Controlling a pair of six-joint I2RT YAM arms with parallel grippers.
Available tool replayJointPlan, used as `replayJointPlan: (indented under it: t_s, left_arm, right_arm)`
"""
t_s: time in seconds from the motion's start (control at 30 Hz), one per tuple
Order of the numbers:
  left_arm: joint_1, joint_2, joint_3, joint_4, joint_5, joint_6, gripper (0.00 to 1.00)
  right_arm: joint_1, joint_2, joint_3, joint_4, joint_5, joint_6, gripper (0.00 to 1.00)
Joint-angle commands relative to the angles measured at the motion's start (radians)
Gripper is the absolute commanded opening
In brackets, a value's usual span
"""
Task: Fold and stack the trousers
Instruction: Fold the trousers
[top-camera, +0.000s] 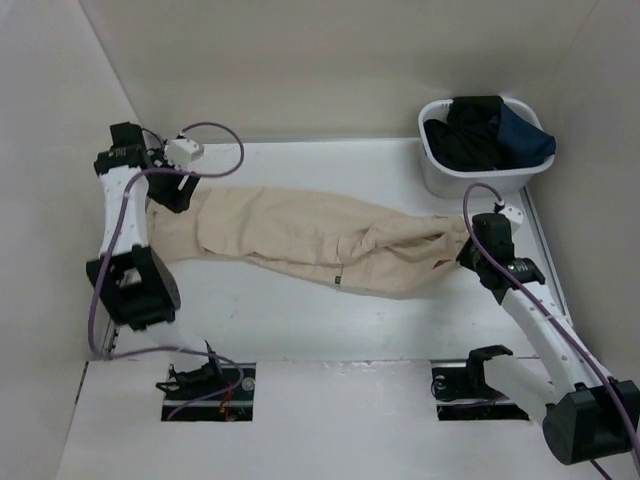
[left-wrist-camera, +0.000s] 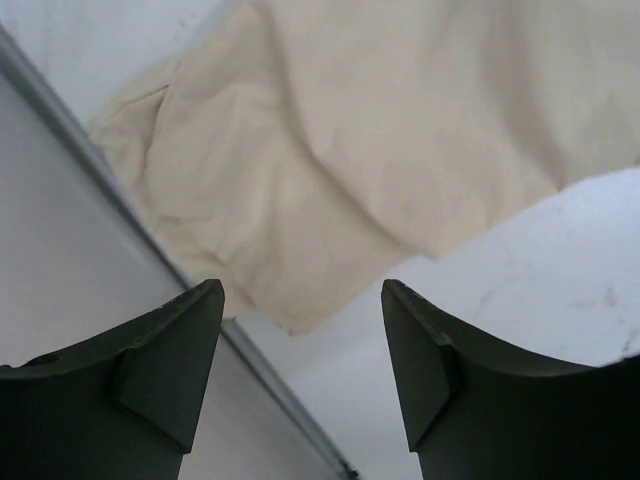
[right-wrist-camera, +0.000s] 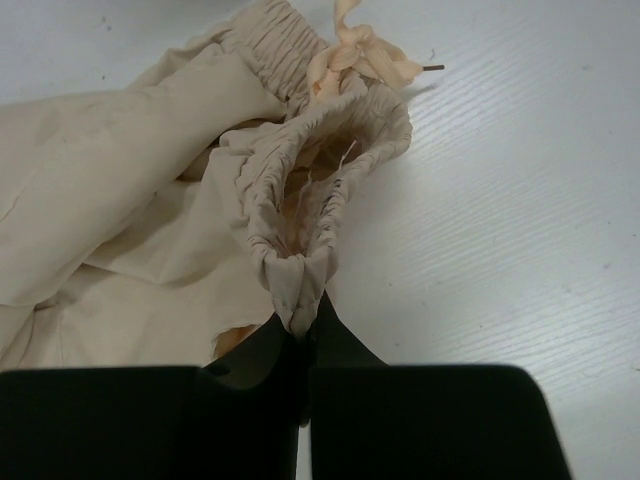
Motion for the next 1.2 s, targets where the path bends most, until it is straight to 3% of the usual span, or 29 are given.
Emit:
replayJointPlan:
  t_s: [0.0,0.1,0.27,0.47,0.83,0.9,1.0,1.03,1.17]
  left_arm:
    - [0.025,-0.141,-0.265,0.071,-0.107,0.226,0.63]
    - [0.062,-0.195,-0.457,0.069,-0.196,0.369,0.60]
    - [0.122,-0.209,-0.648,0.290,-0.290,0.460,0.60]
    - [0.128,-0.110,-0.633,0.460,-0.332,0.411,0.58]
    - [0.113,-0.090,-0.665,0.548,-0.347,0.423,0.57]
    - [0.120,-0.039,-0.639,0.537,-0.376,0.421,0.49]
    - [0.136,-0.004,-0.608,0.516,-0.379,0.414,0.15]
    - [0.137,-0.005,-0.603,0.505,-0.376,0.412,0.09]
    - [0.136,-0.095,-0.580,0.475,-0.350,0.408,0.03]
  right_arm:
    - [0.011,0.023,0.052,0.023,0.020,0.002,0.02]
    - [0.014,0.045,0.081,0.023,0.022,-0.026,0.03]
    - [0.032,0.063,0.098,0.028,0.025,-0.024,0.03]
    - [0.069,0.051,0.086,0.025,0.031,0.002,0.03]
    - [0.080,0.011,0.044,0.004,0.032,0.042,0.03]
    - [0.080,0.009,0.049,0.002,0.032,0.037,0.03]
    - [0.080,0.005,0.056,-0.009,0.038,0.028,0.03]
    - [0.074,0.002,0.055,-0.010,0.040,0.025,0.03]
    - [0.054,-0.014,0.040,-0.013,0.038,0.014,0.03]
